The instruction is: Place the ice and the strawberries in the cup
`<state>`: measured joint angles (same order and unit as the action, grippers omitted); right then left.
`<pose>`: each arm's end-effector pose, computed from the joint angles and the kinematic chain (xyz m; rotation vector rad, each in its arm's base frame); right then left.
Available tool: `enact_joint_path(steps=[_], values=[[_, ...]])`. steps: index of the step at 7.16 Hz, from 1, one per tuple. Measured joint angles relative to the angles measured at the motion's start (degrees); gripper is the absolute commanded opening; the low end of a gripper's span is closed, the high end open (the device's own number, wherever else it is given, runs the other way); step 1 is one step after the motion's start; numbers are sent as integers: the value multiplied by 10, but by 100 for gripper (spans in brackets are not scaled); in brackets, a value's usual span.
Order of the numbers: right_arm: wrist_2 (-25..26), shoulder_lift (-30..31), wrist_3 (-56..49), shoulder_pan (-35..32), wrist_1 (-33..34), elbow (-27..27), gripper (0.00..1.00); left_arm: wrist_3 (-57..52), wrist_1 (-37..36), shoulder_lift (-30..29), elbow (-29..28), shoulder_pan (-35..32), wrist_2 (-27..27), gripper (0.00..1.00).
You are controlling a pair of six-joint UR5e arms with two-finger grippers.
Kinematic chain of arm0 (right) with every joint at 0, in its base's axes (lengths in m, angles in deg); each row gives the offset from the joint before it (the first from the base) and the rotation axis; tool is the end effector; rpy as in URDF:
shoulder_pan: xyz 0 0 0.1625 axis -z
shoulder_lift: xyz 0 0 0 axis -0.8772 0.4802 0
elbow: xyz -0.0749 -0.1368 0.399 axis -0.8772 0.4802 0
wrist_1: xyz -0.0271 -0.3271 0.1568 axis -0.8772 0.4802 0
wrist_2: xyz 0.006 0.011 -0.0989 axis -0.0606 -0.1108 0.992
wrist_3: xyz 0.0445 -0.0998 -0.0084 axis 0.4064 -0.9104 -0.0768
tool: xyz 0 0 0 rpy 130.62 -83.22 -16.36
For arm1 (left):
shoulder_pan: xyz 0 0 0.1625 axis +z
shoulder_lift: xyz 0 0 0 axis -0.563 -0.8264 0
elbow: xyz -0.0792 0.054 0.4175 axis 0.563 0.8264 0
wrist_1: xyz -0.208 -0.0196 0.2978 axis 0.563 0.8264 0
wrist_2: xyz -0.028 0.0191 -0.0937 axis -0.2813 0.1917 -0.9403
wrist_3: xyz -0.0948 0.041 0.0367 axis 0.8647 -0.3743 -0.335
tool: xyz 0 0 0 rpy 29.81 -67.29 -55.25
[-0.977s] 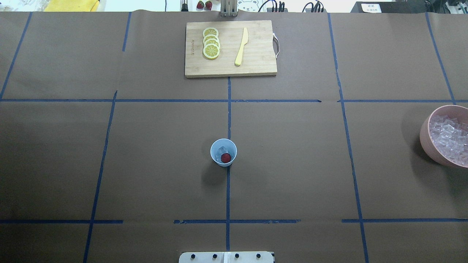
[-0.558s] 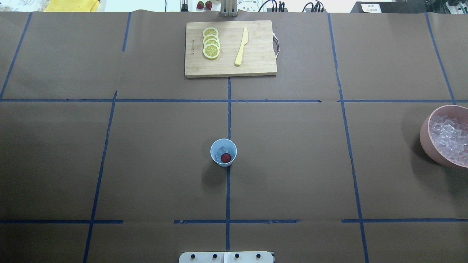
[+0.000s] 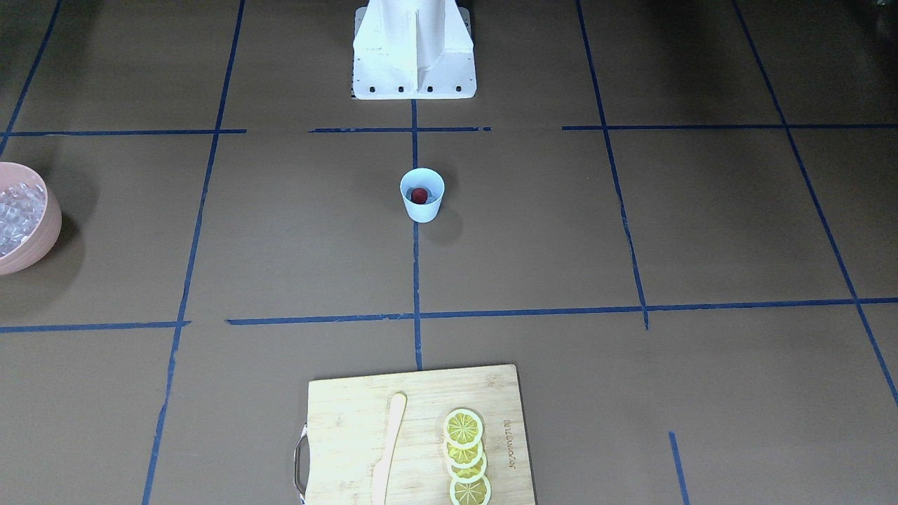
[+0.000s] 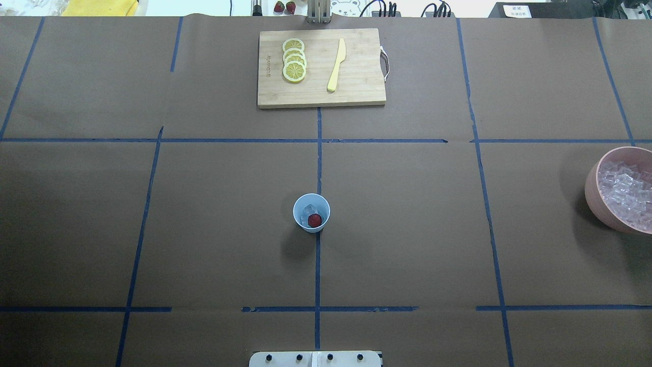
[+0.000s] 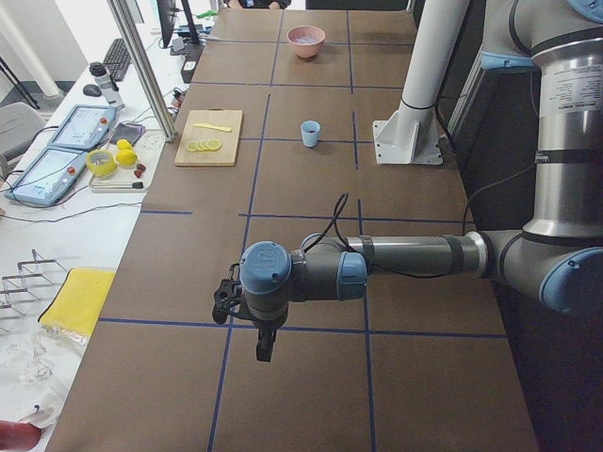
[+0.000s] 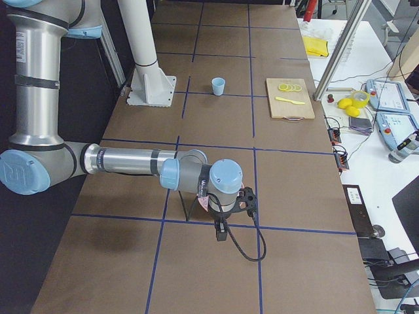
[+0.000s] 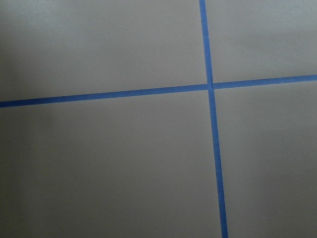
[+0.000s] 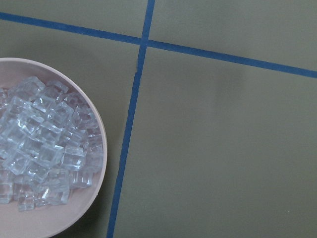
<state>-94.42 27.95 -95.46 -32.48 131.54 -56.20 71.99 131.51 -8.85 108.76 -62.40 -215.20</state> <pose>0.0850 -0.3749 0.6759 0.0289 -0.7377 -0.1714 -0.1019 -0.3971 0.6729 0.0984 0.7869 0.0473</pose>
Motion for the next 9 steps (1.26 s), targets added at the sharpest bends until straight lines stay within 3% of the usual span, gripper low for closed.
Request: enact_joint_path(steps=[9], values=[[-3, -2, 2, 0, -1, -6, 99, 2, 0, 12, -3, 3, 6, 100]])
